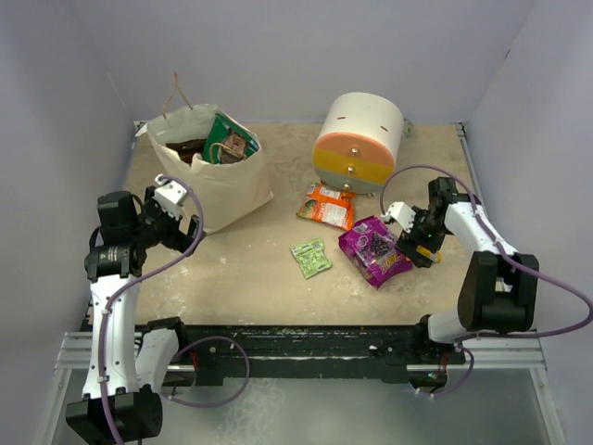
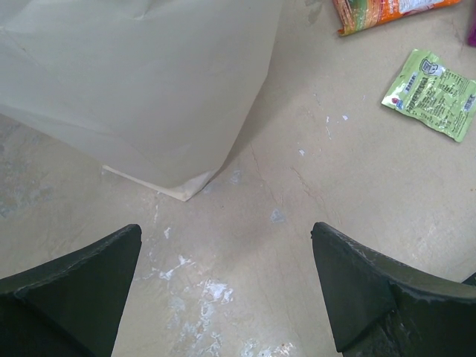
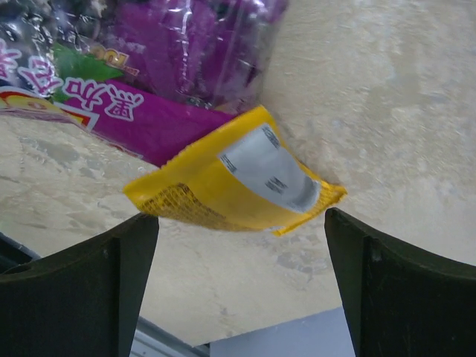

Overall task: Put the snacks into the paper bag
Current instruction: Pick up the snack from the center of the board, then place the snack in the paper bag.

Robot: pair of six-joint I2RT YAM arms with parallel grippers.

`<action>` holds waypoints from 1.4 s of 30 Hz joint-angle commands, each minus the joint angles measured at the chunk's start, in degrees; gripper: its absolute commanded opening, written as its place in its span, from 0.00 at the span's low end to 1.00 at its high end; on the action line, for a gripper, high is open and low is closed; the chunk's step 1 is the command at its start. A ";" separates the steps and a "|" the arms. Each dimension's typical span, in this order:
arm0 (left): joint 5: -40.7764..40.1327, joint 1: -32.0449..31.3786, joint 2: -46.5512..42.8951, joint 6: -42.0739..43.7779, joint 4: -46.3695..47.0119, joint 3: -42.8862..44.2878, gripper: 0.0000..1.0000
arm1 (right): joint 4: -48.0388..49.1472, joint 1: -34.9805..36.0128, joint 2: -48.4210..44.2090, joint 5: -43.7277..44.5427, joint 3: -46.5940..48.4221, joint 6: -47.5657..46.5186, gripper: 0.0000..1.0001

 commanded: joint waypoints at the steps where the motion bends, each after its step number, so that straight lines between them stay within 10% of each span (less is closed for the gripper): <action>1: -0.08 0.04 -0.29 -0.03 3.25 0.41 0.99 | 3.22 -0.19 2.05 -2.05 -2.95 -5.68 0.94; 23: 10.32 -0.09 -1.03 6.94 0.96 0.75 0.99 | 2.99 -0.23 -0.52 -5.29 -0.15 -3.63 0.32; 42: 14.56 -0.83 2.19 2.82 -4.12 8.45 0.97 | -6.94 3.94 -6.62 -28.58 22.13 5.97 0.29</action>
